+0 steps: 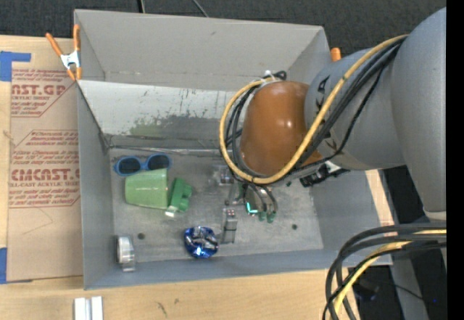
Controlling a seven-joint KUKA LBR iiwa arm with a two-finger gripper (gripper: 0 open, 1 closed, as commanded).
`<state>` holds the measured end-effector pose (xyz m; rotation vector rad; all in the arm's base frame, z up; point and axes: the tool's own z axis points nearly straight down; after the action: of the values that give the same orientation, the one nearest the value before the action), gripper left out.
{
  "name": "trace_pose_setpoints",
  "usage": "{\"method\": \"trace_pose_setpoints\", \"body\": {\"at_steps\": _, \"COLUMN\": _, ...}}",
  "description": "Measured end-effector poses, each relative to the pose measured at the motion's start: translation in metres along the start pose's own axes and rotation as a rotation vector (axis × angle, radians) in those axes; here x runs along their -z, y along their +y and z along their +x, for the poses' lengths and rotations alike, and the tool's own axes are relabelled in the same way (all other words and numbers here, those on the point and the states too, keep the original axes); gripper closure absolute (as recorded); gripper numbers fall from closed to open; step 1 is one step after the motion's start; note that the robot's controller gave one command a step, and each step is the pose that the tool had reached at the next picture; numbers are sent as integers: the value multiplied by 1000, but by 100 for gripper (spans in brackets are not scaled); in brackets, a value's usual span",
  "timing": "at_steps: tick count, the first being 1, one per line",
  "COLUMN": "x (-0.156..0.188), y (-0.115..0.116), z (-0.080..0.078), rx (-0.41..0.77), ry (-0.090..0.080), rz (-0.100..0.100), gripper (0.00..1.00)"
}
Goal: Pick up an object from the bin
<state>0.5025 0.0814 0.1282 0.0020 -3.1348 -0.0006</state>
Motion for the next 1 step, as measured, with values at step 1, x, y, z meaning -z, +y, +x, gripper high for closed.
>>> {"method": "trace_pose_setpoints", "body": {"at_steps": 1, "x": -40, "y": 48, "z": 22, "rx": -124, "ry": -2, "rz": -1, "gripper": 0}}
